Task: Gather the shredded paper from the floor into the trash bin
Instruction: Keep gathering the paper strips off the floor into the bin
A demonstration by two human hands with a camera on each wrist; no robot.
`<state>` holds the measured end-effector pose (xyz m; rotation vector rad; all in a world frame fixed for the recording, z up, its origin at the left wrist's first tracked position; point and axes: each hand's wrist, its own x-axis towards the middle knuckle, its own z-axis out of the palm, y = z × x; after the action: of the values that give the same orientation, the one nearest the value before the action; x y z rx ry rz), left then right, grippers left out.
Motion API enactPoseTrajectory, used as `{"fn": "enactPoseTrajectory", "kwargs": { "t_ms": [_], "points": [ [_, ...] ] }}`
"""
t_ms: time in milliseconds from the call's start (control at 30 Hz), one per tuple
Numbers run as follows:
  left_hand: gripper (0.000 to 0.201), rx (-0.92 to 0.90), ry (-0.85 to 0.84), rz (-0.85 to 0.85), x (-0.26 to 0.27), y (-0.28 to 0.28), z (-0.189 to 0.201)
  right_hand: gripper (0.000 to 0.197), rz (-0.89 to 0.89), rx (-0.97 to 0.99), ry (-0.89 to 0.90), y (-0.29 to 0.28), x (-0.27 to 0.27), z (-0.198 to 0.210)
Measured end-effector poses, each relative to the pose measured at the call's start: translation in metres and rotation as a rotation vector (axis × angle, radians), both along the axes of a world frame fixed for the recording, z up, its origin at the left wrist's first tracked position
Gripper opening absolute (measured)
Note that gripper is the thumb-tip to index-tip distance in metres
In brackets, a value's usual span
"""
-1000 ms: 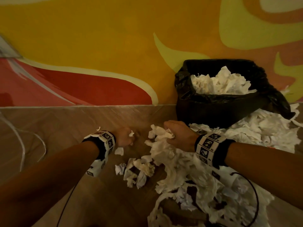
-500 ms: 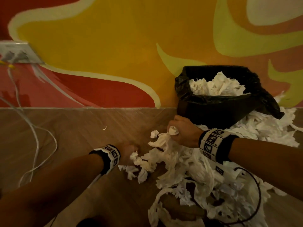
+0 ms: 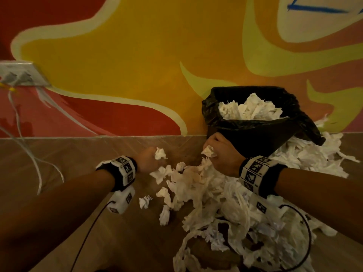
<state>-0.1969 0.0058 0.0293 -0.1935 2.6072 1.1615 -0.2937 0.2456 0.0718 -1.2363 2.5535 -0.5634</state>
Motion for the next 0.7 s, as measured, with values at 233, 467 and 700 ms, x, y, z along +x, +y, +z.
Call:
{"fn": "enactPoseTrajectory", "kwargs": {
  "t_ms": [233,467,700],
  "points": [
    [0.018,0.344,0.207,0.229,-0.022,0.018,0.032,0.023,-0.030,-0.146,-0.088,-0.001,-0.002,0.014],
    [0.020,0.585,0.229,0.425,-0.049,0.043,0.073,0.011,-0.162,-0.237,-0.087,-0.009,-0.007,0.036],
    [0.022,0.607,0.347,0.338,-0.070,0.065,0.113,0.020,-0.117,-0.381,-0.018,-0.005,-0.010,0.063]
  ]
}}
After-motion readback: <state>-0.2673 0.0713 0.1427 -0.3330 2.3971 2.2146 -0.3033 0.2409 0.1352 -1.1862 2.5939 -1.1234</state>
